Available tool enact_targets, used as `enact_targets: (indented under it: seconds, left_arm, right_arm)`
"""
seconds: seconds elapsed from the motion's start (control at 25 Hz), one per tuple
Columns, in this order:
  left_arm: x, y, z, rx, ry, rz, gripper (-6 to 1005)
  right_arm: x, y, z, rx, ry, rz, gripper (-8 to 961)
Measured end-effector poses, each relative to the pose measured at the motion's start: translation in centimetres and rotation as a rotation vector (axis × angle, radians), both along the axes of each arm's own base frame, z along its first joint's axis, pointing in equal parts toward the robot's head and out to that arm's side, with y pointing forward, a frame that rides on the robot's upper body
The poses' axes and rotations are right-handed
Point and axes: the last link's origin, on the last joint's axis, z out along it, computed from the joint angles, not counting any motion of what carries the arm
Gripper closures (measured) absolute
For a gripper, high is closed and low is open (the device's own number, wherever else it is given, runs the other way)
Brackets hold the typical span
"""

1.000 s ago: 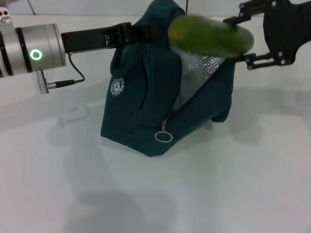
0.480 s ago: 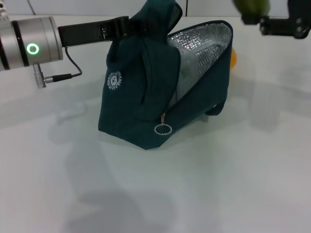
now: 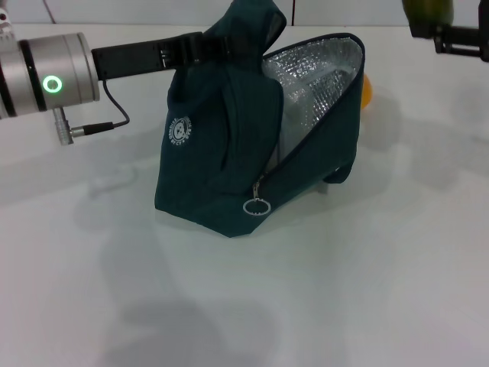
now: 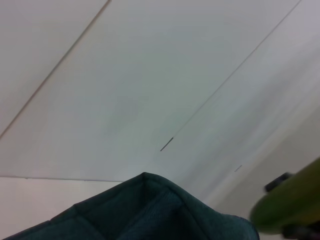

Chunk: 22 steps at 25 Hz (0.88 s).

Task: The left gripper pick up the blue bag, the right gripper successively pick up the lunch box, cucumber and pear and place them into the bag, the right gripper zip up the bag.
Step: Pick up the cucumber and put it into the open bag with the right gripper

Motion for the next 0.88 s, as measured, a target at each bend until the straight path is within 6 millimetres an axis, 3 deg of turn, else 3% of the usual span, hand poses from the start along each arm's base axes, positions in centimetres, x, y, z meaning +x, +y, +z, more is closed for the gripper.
enact_targets:
  seconds: [0.28,0.52,0.88]
  left_arm:
    - [0.1,0.1,0.0,0.004,0.003,-0.006,932]
    - [0.2,0.3,0.0,0.013,0.010,-0.015,932]
    - [0.5,0.4,0.0,0.014,0.009,-0.021,932]
  right_arm:
    - [0.1,1.9,-1.0,0.030,-0.206,-0.027,331]
    - [-2.0,3.2,-2.0,0.034,-0.420,0.085,328]
    - [-4.3,3.2,-3.9,0.068,-0.651,0.258,322]
